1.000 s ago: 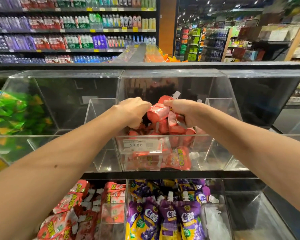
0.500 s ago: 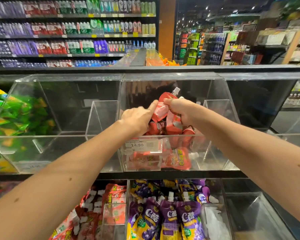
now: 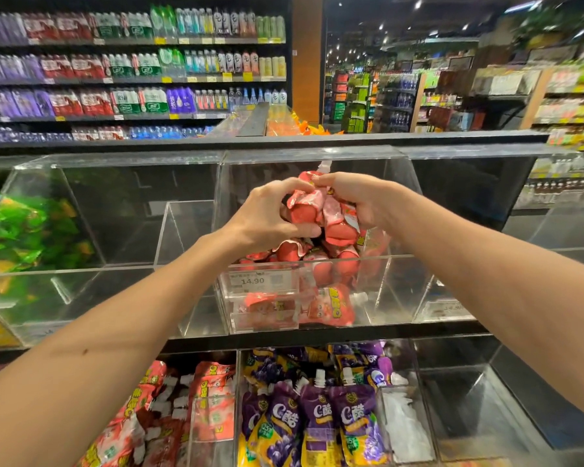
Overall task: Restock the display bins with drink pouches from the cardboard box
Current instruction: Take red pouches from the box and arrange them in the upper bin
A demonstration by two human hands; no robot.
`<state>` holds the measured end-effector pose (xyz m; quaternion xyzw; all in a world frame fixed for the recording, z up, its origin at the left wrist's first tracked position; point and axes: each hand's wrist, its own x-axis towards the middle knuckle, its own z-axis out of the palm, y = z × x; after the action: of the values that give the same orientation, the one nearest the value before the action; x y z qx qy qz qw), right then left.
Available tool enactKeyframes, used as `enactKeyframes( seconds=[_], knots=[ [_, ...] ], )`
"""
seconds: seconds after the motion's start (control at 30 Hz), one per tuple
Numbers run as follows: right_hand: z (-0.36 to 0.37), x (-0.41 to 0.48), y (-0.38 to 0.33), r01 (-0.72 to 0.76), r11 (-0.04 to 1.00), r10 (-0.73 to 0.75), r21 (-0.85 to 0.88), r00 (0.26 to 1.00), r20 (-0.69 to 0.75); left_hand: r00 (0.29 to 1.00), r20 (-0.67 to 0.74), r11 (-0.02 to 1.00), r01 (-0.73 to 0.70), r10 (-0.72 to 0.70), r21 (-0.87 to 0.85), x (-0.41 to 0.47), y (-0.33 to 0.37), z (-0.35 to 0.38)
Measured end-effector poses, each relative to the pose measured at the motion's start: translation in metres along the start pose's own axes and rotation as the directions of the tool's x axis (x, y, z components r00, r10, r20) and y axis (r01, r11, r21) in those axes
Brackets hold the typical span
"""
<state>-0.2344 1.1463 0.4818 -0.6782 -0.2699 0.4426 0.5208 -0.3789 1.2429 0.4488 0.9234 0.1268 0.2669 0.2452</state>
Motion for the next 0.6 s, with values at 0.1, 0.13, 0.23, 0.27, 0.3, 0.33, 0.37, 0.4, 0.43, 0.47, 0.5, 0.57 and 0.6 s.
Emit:
enactKeyframes(
  seconds=[0.1, 0.13, 0.23, 0.27, 0.3, 0.33, 0.37, 0.4, 0.43, 0.47, 0.5, 0.57, 0.6],
  knots=[
    [0.002, 0.0, -0.001, 0.071, 0.978, -0.108, -0.198, 0.977, -0.182, 1.0, -0.019, 0.998, 0.026, -0.025, 0.055, 0.003, 0.0, 0.005],
    [0.003, 0.0, 0.002, 0.091, 0.946, -0.177, -0.31, 0.948, -0.263, 0.999, -0.002, 0.996, 0.036, -0.036, 0.083, 0.005, 0.0, 0.008],
    [0.004, 0.008, 0.007, 0.078, 0.884, -0.257, -0.461, 0.905, -0.338, 0.998, 0.046, 0.967, 0.039, -0.052, 0.251, 0.013, -0.001, 0.018],
    [0.005, 0.009, 0.009, 0.072, 0.882, -0.263, -0.467, 0.896, -0.358, 0.996, 0.073, 0.949, 0.027, -0.052, 0.313, 0.016, 0.001, 0.022],
    [0.005, 0.01, 0.009, 0.065, 0.881, -0.262, -0.468, 0.892, -0.369, 0.992, 0.111, 0.929, 0.011, -0.056, 0.37, 0.02, 0.001, 0.027],
    [0.006, 0.011, 0.01, 0.059, 0.88, -0.258, -0.471, 0.892, -0.371, 0.985, 0.157, 0.905, -0.001, -0.073, 0.426, 0.023, 0.0, 0.032],
    [0.005, 0.011, 0.01, 0.067, 0.877, -0.261, -0.475, 0.898, -0.356, 0.974, 0.201, 0.881, -0.006, -0.101, 0.473, 0.027, -0.001, 0.037],
    [0.005, 0.008, 0.009, 0.079, 0.868, -0.274, -0.491, 0.9, -0.339, 0.962, 0.237, 0.864, -0.002, -0.136, 0.504, 0.03, -0.003, 0.041],
    [0.005, 0.006, 0.009, 0.082, 0.859, -0.277, -0.505, 0.904, -0.325, 0.953, 0.259, 0.855, 0.002, -0.16, 0.519, 0.032, -0.004, 0.045],
    [0.003, 0.004, 0.009, 0.082, 0.855, -0.275, -0.512, 0.909, -0.314, 0.946, 0.268, 0.851, 0.013, -0.18, 0.525, 0.034, -0.003, 0.049],
    [0.002, 0.002, 0.008, 0.081, 0.855, -0.269, -0.512, 0.914, -0.305, 0.944, 0.269, 0.846, 0.018, -0.19, 0.534, 0.036, -0.001, 0.052],
    [0.002, -0.003, 0.008, 0.093, 0.851, -0.276, -0.517, 0.916, -0.29, 0.934, 0.28, 0.802, 0.012, -0.223, 0.597, 0.04, 0.004, 0.053],
    [0.002, -0.006, 0.007, 0.089, 0.846, -0.271, -0.525, 0.921, -0.279, 0.921, 0.297, 0.781, 0.012, -0.252, 0.625, 0.041, 0.005, 0.05]
  ],
)
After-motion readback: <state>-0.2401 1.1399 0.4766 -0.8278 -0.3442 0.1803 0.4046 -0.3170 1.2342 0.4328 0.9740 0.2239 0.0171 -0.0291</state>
